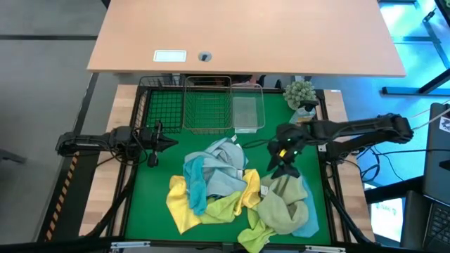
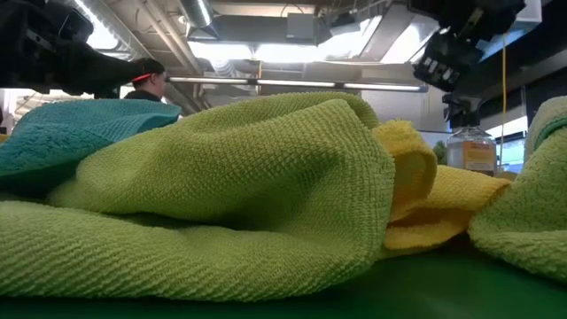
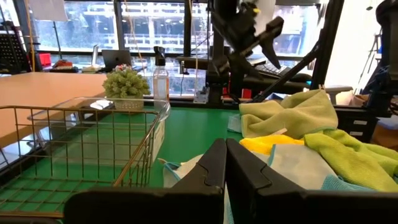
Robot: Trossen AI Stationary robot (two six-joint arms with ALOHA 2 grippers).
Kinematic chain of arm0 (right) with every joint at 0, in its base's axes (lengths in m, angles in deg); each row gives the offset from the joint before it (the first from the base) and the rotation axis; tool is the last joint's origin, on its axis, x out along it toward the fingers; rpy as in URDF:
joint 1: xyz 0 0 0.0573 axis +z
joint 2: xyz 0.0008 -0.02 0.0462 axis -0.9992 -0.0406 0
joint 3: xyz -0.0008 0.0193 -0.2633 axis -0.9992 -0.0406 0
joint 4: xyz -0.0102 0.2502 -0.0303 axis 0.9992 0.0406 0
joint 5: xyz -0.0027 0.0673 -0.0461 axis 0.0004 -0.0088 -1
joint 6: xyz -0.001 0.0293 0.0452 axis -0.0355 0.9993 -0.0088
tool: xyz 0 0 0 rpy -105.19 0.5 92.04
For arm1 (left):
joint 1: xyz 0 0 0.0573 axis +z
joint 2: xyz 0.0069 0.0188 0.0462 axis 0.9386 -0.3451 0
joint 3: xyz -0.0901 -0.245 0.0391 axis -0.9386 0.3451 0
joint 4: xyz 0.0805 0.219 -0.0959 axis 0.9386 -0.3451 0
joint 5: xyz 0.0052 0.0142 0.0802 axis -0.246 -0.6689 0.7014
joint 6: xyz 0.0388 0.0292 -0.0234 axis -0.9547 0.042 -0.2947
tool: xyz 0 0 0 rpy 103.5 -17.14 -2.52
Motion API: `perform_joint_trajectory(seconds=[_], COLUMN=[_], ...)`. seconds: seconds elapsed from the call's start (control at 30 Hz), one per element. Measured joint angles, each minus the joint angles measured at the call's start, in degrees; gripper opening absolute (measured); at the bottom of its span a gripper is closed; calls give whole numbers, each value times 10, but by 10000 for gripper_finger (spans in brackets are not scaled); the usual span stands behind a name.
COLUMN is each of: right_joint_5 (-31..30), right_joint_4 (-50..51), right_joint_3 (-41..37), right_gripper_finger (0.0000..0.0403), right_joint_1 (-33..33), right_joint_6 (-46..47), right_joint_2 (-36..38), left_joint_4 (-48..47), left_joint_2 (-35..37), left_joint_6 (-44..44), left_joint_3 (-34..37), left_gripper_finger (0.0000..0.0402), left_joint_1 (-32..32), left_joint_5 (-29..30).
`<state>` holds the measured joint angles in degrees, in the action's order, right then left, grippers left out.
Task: Sort microfiber towel by color & place in baskets
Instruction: Put the light green microfiber cloth into the transparent bin
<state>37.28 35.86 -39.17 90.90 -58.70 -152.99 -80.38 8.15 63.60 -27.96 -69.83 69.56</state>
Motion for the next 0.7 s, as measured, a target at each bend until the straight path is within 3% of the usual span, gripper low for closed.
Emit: perform_joint_trajectory(seconds=[0.23, 0.6, 0.7], right_joint_5=[8, -154, -171], right_joint_4=[-47, -52, -43], right_joint_3=[0, 0, 0], right_gripper_finger=[209, 209, 209], right_joint_1=[70, 167, 171], right_joint_6=[-45, -81, -91], right_joint_2=[-56, -77, -77], left_joint_4=[0, 0, 0], left_joint_2=[0, 0, 0], left_joint_6=[1, 1, 1], left_joint_3=[0, 0, 0], left_gripper_finger=[0, 0, 0], left_joint_1=[0, 0, 0], left_joint_5=[0, 0, 0])
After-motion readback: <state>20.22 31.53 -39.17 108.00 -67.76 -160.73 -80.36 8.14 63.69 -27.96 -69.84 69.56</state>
